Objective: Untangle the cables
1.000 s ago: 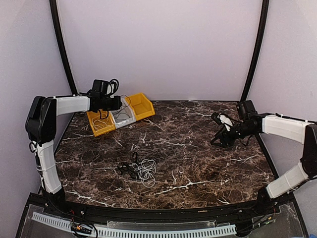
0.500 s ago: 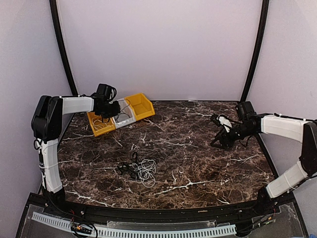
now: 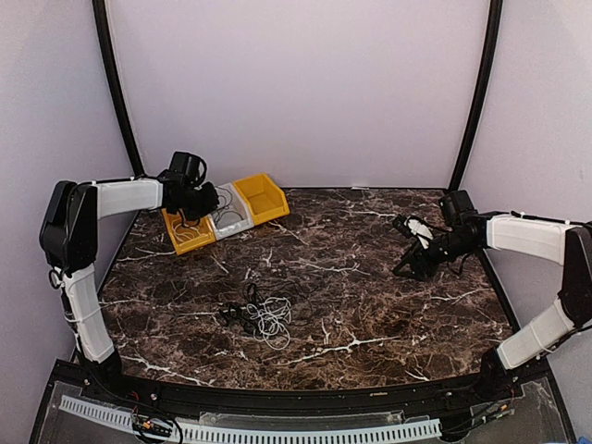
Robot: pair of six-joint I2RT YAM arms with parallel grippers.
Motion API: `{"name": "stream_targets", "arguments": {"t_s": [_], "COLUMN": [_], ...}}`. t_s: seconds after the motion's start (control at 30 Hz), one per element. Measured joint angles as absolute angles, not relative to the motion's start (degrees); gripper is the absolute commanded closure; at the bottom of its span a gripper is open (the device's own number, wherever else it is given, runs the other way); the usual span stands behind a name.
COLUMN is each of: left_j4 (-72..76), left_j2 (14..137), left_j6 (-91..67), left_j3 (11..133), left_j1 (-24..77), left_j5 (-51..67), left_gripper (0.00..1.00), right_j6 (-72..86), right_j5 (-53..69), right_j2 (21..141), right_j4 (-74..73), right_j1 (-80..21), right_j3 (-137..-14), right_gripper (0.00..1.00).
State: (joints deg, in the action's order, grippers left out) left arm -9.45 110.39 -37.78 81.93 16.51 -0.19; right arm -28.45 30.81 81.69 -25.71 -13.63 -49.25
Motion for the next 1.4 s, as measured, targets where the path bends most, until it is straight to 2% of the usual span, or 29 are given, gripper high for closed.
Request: {"name": "stream_targets", "arguments": {"t_s": [0.2, 0.6, 0.8, 0.83, 0.87, 0.93, 1.07, 1.2, 1.23, 1.27, 1.3, 1.33, 1.4], "left_j4": [-8.6, -10.3, -10.9, -10.8, -10.7, -9.3, -5.6, -4.1, -3.6, -3.0, -2.6, -2.6, -2.8], "left_j2": [113.9, 117.4, 113.0, 110.9, 108.6, 103.5, 91.4, 83.9, 82.6, 81.3, 80.2, 79.3, 77.9], "left_j6": [-38.8, -39.6, -38.1, -37.6, -36.9, -34.7, -29.6, -24.1, -22.6, -21.0, -19.4, -18.1, -15.1], "left_j3": [86.1, 88.9, 86.8, 85.5, 84.2, 80.9, 75.6, 75.3, 74.9, 74.3, 73.5, 72.9, 72.2], "left_j1": [16.5, 16.5, 16.5, 16.6, 16.7, 17.2, 19.5, 21.0, 21.0, 21.0, 21.1, 21.3, 22.2], "left_j5": [3.0, 4.3, 3.4, 3.4, 3.3, 3.2, 3.4, 3.7, 3.8, 3.9, 4.2, 4.1, 3.0], "left_gripper": [0.98, 0.59, 0.52, 0.46, 0.16, 0.03, 0.01, 0.01, 0.01, 0.01, 0.01, 0.01, 0.01], "right_j6": [-28.4, -28.6, -28.8, -28.8, -28.8, -28.7, -28.7, -29.3, -29.5, -29.5, -29.4, -28.8, -27.0], "right_j5": [30.8, 30.0, 29.9, 29.8, 29.8, 29.7, 29.6, 29.4, 29.4, 29.5, 29.5, 29.6, 29.5], "right_j2": [81.8, 81.7, 81.7, 81.5, 81.4, 80.3, 77.5, 75.5, 75.0, 74.4, 73.7, 73.1, 71.1], "right_j4": [-25.8, -25.8, -26.0, -26.0, -26.1, -26.2, -27.1, -27.7, -27.9, -28.0, -27.9, -27.8, -25.7], "right_j1": [-13.9, -13.9, -13.9, -13.9, -13.9, -13.9, -13.9, -13.9, -13.9, -13.9, -13.9, -13.9, -13.9], "right_j3": [-49.3, -49.3, -49.3, -49.3, -49.3, -49.3, -51.3, -57.3, -59.2, -61.1, -63.0, -64.3, -66.5], "right_gripper": [0.38, 0.38, 0.38, 0.38, 0.38, 0.38, 0.37, 0.36, 0.33, 0.24, 0.11, 0.02, 0.01]}}
